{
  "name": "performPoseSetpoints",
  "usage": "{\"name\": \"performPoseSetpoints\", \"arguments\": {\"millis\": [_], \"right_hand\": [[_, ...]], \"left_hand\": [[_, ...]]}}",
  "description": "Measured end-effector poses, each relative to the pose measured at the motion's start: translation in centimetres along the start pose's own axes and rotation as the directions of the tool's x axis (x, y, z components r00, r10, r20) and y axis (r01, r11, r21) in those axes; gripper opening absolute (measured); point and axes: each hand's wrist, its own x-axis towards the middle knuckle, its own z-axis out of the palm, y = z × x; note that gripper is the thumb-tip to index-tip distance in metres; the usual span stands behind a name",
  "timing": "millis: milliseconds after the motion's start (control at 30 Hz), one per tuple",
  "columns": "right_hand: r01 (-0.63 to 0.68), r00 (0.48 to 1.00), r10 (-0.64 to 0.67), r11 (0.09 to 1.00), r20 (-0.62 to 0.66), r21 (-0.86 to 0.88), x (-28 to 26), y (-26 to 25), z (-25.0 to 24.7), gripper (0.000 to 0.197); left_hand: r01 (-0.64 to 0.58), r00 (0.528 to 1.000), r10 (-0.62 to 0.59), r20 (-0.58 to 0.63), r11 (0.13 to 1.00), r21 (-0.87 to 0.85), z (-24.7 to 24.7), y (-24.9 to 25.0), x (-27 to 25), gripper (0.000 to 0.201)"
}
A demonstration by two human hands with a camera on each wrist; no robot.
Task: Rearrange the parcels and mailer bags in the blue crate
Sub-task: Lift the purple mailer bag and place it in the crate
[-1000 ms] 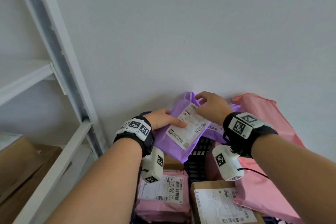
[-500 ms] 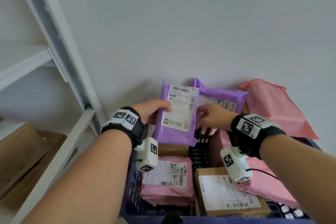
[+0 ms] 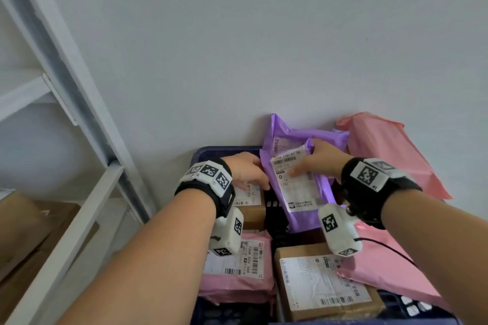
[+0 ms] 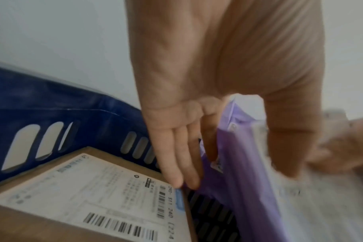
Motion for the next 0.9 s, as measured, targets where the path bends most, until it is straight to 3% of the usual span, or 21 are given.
{"name": "performPoseSetpoints", "arguments": {"millis": [67, 133, 200, 267, 333, 400, 467, 533, 633, 700, 767, 800, 900], "right_hand": [[-0.067, 0.997, 0.067, 0.998, -0.025, 0.004, 0.8, 1.2, 0.2, 0.025], [-0.211, 0.977, 0.203, 0.965, 0.067, 0.156, 2.0, 2.3, 0.8, 0.037], [-0.317, 0.945, 0.286, 0.918, 0.156, 0.238, 2.9, 3.1, 1.7, 0.036], [-0.347, 0.932, 0.329, 0.931, 0.15, 0.114, 3.8, 3.9, 2.6, 0.033], [-0.314, 0.942, 0.332, 0.924, 0.048, -0.219, 4.2, 4.8, 3.3, 0.028], [-0.277, 0.96, 0.254, 0.816, -0.116, -0.507, 4.3, 5.4, 3.5, 0.028], [-0.247, 0.969, 0.202, 0.766, -0.142, -0.593, 4.0, 5.2, 3.6, 0.03], [-0.204, 0.979, 0.156, 0.721, -0.131, -0.662, 3.5, 4.3, 4.1, 0.047], [-0.121, 0.986, -0.02, 0.586, -0.164, -0.801, 2.4, 2.7, 5.2, 0.074], [0.014, 0.996, -0.077, 0.547, -0.034, -0.837, 2.1, 2.2, 6.0, 0.079], [0.15, 0.98, 0.028, 0.549, 0.197, -0.823, 2.0, 2.2, 6.8, 0.08], [0.166, 0.963, 0.093, 0.53, 0.251, -0.832, 2.1, 2.4, 7.1, 0.081], [0.141, 0.956, 0.16, 0.482, 0.245, -0.865, 2.7, 3.4, 7.9, 0.079]], "left_hand": [[0.027, 0.998, -0.017, -0.056, 0.983, 0.181, -0.1, -0.4, 0.7, 0.044], [0.054, 0.996, -0.031, -0.08, 0.95, 0.308, 0.3, -0.9, 1.1, 0.046], [0.087, 0.995, -0.061, -0.083, 0.925, 0.37, 0.8, -1.4, 1.5, 0.05], [0.081, 0.996, -0.06, -0.067, 0.917, 0.392, 1.0, -1.8, 1.9, 0.054], [0.072, 0.997, -0.063, -0.035, 0.921, 0.383, 0.8, -2.3, 2.2, 0.058], [0.071, 0.997, -0.071, -0.014, 0.925, 0.374, 0.6, -2.7, 2.5, 0.065], [0.074, 0.997, -0.076, -0.009, 0.922, 0.379, 0.5, -3.1, 2.9, 0.072], [0.079, 0.997, -0.081, -0.011, 0.906, 0.416, 0.6, -3.3, 3.2, 0.078], [0.079, 0.996, -0.083, -0.011, 0.883, 0.463, 0.7, -3.4, 3.5, 0.083], [0.079, 0.997, -0.08, -0.018, 0.888, 0.453, 0.7, -3.5, 3.7, 0.084], [0.077, 0.997, -0.073, -0.028, 0.892, 0.445, 0.7, -3.9, 4.0, 0.085], [0.08, 0.997, -0.072, -0.035, 0.894, 0.44, 0.7, -4.1, 4.1, 0.085], [0.113, 0.993, -0.088, -0.081, 0.914, 0.39, 0.4, -5.0, 4.5, 0.084]]}}
